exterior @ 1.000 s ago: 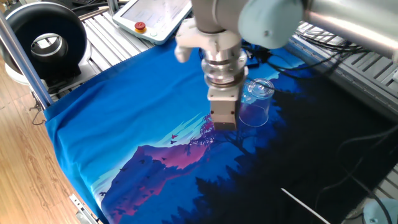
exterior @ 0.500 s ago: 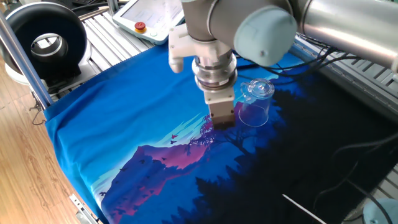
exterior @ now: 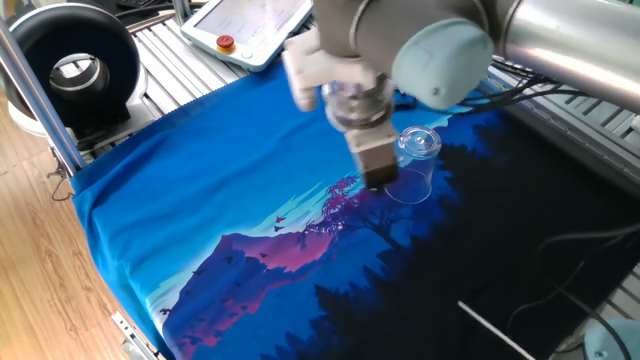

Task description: Put the cup on the cup rack

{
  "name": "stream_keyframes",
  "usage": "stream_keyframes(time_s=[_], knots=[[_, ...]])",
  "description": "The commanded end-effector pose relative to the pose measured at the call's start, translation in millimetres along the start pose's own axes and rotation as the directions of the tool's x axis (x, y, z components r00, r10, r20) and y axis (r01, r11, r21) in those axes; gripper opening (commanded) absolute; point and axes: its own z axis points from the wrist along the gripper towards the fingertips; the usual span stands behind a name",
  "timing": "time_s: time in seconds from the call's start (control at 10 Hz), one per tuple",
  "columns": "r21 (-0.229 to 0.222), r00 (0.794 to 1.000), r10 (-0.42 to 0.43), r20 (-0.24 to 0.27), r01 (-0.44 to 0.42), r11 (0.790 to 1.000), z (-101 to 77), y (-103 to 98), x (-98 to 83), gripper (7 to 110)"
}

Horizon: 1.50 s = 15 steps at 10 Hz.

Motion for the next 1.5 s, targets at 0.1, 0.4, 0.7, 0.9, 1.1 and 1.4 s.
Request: stream_keyframes(time_s=[0.1,0.4,0.7,0.9,1.1,1.4], knots=[[-0.033,0.996,-0.090,0.021,0.091,0.995,15.8,-5,62.2,110],[-0.025,0.988,-0.138,0.068,0.140,0.990,41.0,-10,74.5,110],[0.004,0.982,-0.160,0.099,0.160,0.987,47.4,-14,74.3,88],[0.003,0.981,-0.156,0.118,0.157,0.988,45.9,-14,68.2,88],[0.003,0.979,-0.157,0.127,0.158,0.987,42.6,-15,62.4,88],[0.025,0.979,-0.160,0.128,0.158,0.987,42.8,-20,61.9,88]])
